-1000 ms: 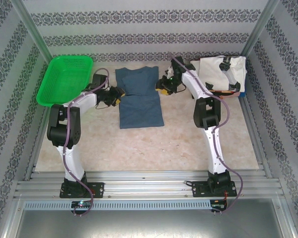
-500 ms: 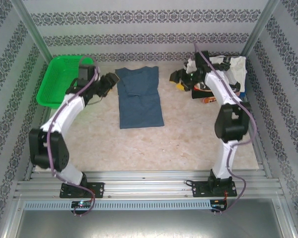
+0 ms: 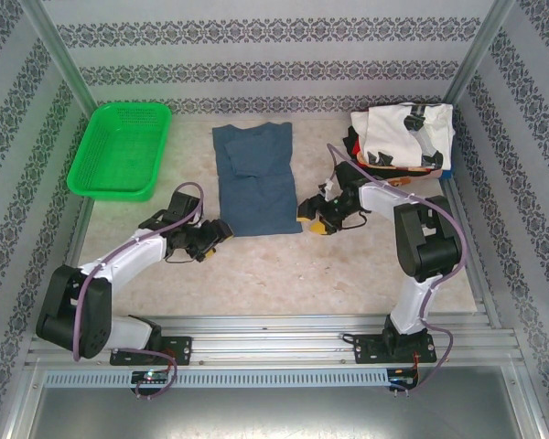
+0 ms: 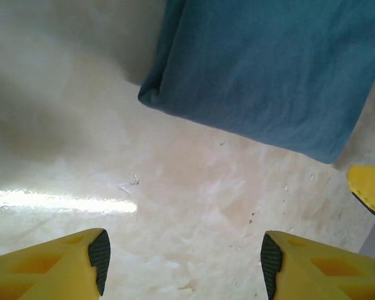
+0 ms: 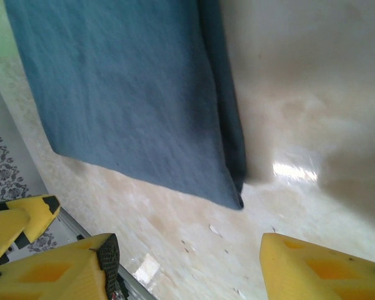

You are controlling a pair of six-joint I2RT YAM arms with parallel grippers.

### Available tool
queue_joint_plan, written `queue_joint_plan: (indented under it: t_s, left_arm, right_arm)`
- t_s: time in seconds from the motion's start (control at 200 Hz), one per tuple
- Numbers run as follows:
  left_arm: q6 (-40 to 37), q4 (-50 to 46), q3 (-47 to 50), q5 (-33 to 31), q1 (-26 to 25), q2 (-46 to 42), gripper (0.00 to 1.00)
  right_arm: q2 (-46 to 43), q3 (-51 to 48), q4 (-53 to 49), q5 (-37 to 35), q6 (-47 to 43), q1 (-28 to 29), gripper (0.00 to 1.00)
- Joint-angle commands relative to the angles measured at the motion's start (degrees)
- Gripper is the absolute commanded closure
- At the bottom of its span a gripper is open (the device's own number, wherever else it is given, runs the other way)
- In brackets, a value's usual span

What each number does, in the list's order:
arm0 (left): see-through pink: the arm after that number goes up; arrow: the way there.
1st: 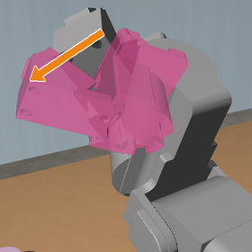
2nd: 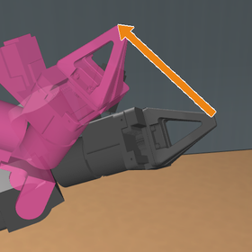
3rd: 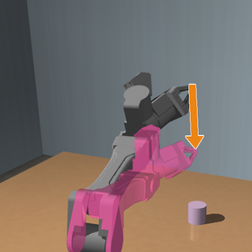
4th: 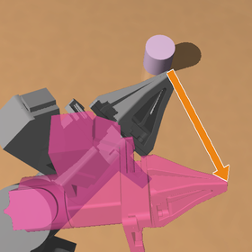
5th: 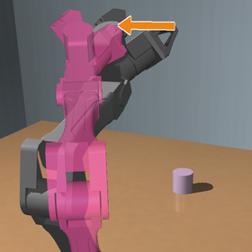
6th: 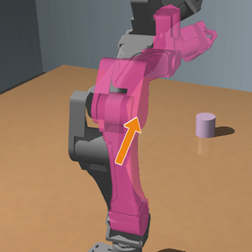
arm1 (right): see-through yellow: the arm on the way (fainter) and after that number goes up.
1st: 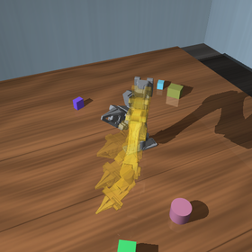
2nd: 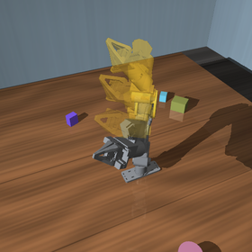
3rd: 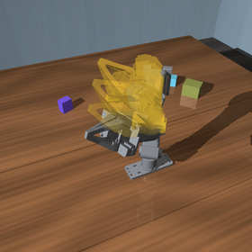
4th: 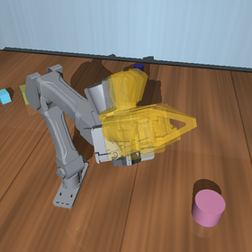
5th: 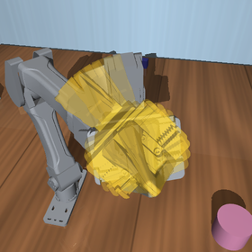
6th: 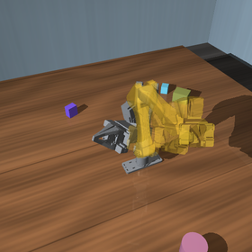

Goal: Fold and stack the t-shirts

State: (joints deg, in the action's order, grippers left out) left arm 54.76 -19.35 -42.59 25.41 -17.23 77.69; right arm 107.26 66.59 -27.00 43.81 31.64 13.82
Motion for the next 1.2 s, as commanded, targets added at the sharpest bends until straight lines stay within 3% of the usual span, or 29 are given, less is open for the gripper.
queue_joint_plan:
  t_s: [0.0, 0.155, 0.355, 0.5, 0.664, 0.764, 0.909, 1.064, 1.194]
  left_arm:
    - [2.67, 5.68, 0.18, -2.11, -1.03, 1.66, 0.34]
    - [5.44, 13.18, 2.44, -2.84, -1.13, 4.93, 0.34]
    - [6.16, 15.99, 2.07, -5.91, -1.12, 8.52, 0.37]
    - [6.21, 19.33, 0.54, -6.86, -1.13, 12.85, 0.43]
    - [6.02, 23.09, -2.13, -7.34, -1.09, 16.16, 0.55]
    - [5.11, 22.43, -4.59, -7.27, -1.08, 17.13, 0.63]
    - [3.87, 20.53, -7.35, -6.73, -1.08, 18.63, 0.79]
    - [3.47, 18.98, -6.62, -6.49, -1.14, 16.95, 1.00]
    - [2.73, 14.41, -3.10, -7.68, -1.21, 9.70, 1.00]
  right_arm:
    - [1.44, 0.52, 2.09, 0.04, 0.35, 1.18, 0.38]
    - [3.44, 0.00, 3.10, -0.57, 1.25, 1.82, 0.39]
    - [5.60, 1.50, 2.48, -1.10, 1.95, 3.26, 0.40]
    - [7.41, 2.21, 3.42, -2.07, 2.80, 3.75, 0.46]
    - [9.58, 5.78, 4.64, -1.84, 4.28, 3.82, 0.64]
    - [10.06, 9.20, 1.92, -2.21, 3.41, 4.22, 0.79]
    - [10.15, 10.28, 0.02, -1.94, 2.73, 4.20, 0.91]
    - [8.14, 8.60, -1.06, -1.93, 2.33, 4.12, 0.97]
    - [4.91, 6.83, -3.55, -2.15, 1.85, 3.93, 1.00]
